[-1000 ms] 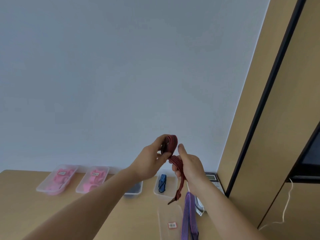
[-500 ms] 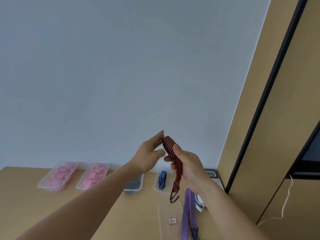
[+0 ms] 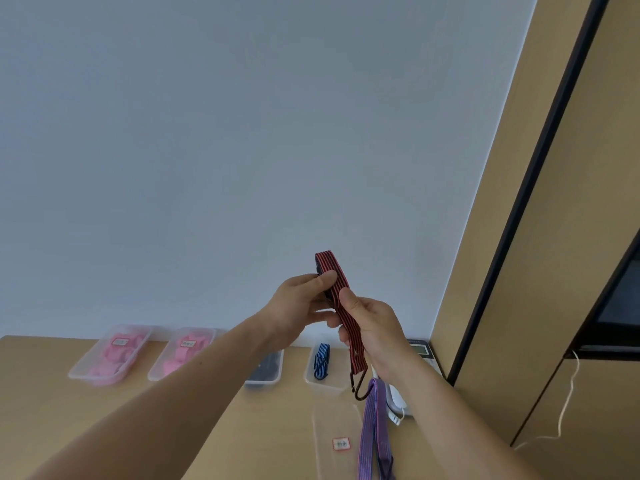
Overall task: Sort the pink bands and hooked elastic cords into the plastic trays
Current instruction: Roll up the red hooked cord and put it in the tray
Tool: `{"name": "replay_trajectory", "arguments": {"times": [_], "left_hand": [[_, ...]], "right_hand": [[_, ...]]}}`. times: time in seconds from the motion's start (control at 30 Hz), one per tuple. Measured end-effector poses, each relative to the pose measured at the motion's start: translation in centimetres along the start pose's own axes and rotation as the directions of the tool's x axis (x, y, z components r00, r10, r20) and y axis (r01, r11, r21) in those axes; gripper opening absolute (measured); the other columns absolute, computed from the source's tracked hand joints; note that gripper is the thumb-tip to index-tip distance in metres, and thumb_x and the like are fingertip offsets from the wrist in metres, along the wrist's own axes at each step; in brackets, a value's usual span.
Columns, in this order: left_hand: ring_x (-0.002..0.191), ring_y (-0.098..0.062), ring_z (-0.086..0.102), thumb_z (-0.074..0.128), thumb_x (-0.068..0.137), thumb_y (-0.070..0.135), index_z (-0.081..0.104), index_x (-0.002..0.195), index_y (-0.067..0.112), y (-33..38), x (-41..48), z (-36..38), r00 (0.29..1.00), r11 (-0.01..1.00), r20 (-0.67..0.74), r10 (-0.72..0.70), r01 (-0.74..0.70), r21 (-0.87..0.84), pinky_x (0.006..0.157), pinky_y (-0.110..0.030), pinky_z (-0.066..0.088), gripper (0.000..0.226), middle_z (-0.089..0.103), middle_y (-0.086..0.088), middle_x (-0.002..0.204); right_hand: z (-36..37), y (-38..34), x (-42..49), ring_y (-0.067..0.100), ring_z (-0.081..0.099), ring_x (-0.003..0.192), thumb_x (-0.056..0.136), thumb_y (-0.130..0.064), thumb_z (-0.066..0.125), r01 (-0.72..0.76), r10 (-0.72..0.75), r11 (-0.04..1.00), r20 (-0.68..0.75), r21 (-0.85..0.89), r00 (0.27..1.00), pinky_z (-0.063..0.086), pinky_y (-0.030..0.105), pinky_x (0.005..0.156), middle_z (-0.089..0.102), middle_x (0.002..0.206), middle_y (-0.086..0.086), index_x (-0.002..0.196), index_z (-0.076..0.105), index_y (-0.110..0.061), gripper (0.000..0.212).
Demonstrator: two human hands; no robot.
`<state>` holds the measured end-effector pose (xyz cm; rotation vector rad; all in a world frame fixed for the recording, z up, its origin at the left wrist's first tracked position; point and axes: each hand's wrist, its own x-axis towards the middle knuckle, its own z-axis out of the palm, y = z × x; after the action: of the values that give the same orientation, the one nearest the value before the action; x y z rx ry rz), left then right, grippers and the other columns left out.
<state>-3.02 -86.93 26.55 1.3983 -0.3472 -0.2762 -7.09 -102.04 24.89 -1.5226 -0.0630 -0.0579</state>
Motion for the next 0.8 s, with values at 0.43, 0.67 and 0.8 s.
{"name": "replay_trajectory", "arguments": {"times": [0.43,0.67,0.8], "left_hand": [[0.097,-0.011,0.069,0.065,0.093,0.016,0.053,0.127,0.012,-0.5,0.1,0.9,0.946,0.87,-0.058,0.318,-0.267,0.415,0.085,-0.029,0.058,0.036,0.068,0.002,0.108],[0.106,-0.007,0.058,0.061,0.095,0.022,0.048,0.139,0.022,-1.7,-0.1,-0.2,0.82,0.403,0.212,0.532,-0.466,0.788,0.087,-0.014,0.047,0.046,0.058,0.01,0.129],[0.11,-0.01,0.055,0.063,0.093,0.013,0.051,0.141,0.02,-2.3,-0.4,-0.9,0.766,0.211,0.333,0.55,-0.513,0.832,0.083,0.006,0.031,0.051,0.049,0.002,0.146]], "right_hand": [[-0.8,0.4,-0.2,0.015,0.058,0.049,0.095,-0.044,0.059,-0.096,0.086,0.989,-0.1,-0.109,0.991,0.042,0.021,0.046,0.072,0.067,0.006,0.082,0.073,-0.009,0.04],[-0.8,-0.3,0.0,0.023,0.062,0.061,0.099,-0.029,0.043,-0.206,0.203,0.973,0.036,0.102,0.978,0.038,0.029,0.053,0.072,0.086,0.018,0.102,0.069,0.004,0.042],[-1.2,-0.9,-0.1,0.03,0.066,0.076,0.098,-0.061,0.036,-0.276,0.238,0.944,0.207,0.181,0.949,0.043,0.031,0.062,0.066,0.093,0.018,0.112,0.068,-0.001,0.069]]}}
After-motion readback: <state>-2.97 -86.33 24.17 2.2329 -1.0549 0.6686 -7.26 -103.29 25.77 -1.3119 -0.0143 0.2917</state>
